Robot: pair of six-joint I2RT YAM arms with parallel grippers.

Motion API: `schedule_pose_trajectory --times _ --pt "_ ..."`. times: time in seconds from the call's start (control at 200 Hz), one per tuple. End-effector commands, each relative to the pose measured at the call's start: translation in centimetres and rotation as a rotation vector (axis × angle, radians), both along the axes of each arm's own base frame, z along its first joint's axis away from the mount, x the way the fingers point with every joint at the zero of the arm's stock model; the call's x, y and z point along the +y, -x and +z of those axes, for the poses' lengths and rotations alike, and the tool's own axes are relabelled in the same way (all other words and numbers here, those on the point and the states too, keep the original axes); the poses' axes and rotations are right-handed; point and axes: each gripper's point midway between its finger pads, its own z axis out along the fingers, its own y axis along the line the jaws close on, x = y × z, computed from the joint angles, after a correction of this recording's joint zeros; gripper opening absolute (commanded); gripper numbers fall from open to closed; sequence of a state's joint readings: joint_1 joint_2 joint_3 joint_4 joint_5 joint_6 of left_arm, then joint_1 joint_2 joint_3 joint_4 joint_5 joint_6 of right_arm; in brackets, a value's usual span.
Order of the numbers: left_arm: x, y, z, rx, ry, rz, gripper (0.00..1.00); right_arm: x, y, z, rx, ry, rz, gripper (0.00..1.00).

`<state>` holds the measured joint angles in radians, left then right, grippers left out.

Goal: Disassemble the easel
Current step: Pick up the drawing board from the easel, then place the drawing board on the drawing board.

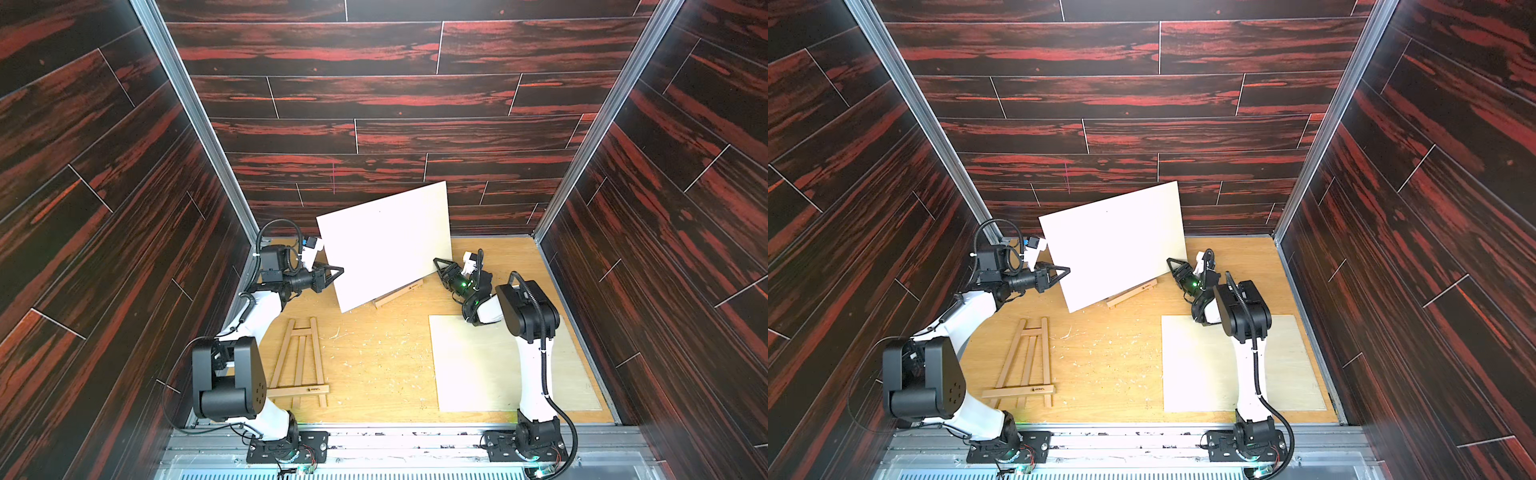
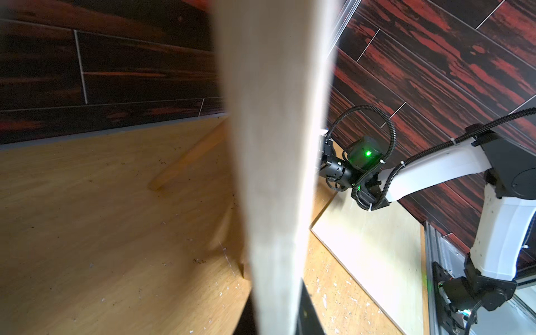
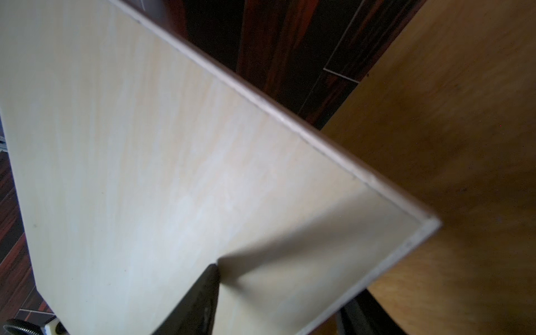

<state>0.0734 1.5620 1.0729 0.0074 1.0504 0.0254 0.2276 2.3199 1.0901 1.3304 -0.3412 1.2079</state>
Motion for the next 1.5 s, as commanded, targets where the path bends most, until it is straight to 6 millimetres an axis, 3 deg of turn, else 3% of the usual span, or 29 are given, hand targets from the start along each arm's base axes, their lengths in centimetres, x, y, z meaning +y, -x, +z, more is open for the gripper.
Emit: schedule_pose_trajectory --times 0.0,0.276,0.546,0.771,1.092,1.237,1.498 --pt "-0.4 1.1 -1.7 0.061 -0.074 0.026 0.0 0.9 2.6 14.3 -0.469 -0.07 0.043 0.62" --pt "-1.2 4.2 -1.0 0.093 -0.027 -0.002 0.0 -0.5 6.2 17.0 -0.495 -0.051 0.016 0.62" --pt "-3.2 7.3 -1.2 0.137 0.01 -0.035 0.0 -2.6 10.9 17.7 -0.471 -0.035 -0.036 0.62" --pt "-4.9 10.0 -1.6 0.17 0.015 -0.066 0.0 -4.2 15.6 16.8 -0.434 -0.015 -0.067 0.62" --pt "-6.8 14.4 -2.8 0.232 0.014 -0.101 0.0 -6.3 21.6 13.9 -0.362 0.002 -0.106 0.63" --pt "-7.3 16.1 -3.6 0.272 0.011 -0.112 0.0 -6.4 23.2 12.6 -0.327 0.0 -0.1 0.63" --pt "-8.0 17.7 -4.6 0.323 0.0 -0.104 0.0 -5.0 25.0 9.6 -0.235 0.011 -0.046 0.63"
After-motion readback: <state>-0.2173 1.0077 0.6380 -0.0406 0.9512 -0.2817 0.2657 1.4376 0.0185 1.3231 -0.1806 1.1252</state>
